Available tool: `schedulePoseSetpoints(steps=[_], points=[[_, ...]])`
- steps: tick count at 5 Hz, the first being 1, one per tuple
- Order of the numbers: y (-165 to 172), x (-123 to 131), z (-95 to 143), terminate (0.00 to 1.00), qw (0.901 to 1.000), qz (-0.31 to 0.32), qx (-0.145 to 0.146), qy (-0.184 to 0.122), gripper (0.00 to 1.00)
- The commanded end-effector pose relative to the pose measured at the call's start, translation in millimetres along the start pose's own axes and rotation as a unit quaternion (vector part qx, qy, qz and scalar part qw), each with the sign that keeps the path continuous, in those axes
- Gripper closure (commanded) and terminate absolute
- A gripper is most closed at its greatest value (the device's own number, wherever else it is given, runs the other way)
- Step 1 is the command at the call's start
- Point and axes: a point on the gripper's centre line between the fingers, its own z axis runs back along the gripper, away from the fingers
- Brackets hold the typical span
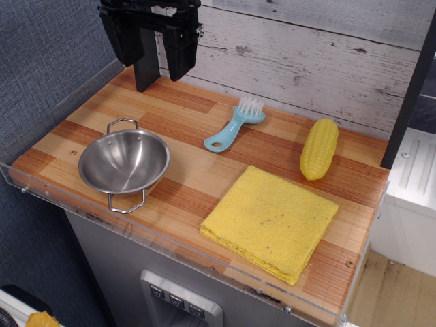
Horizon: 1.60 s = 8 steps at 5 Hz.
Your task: Put the corn inside the pan
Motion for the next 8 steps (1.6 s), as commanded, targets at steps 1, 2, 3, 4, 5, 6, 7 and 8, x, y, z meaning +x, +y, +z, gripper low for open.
schedulePoseSetpoints(steps=[1, 2, 3, 4, 5, 6, 7, 8], points=[[0.0, 0.0, 0.0, 0.0, 1.0, 0.0, 0.0, 0.0, 0.0], [-22.1, 20.2, -16.6, 0.0, 0.9996, -0.002, 0.027, 0.006, 0.0], [-48.9, 51.0, -31.4, 0.0, 0.9993, -0.022, 0.031, 0.002, 0.0], [-85.9, 74.4, -43.9, 0.0, 0.9984, -0.012, 0.045, -0.032, 0.0], [-113.1, 90.6, -64.8, 0.0, 0.9985, -0.006, 0.014, -0.052, 0.0], [-131.5, 98.5, -78.5, 0.0, 0.998, 0.011, -0.007, -0.061, 0.0], [-134.5, 97.9, -92.8, 0.0, 0.998, 0.013, -0.003, -0.062, 0.0], [-134.7, 99.1, -108.5, 0.0, 0.9984, 0.024, 0.002, -0.052, 0.0]])
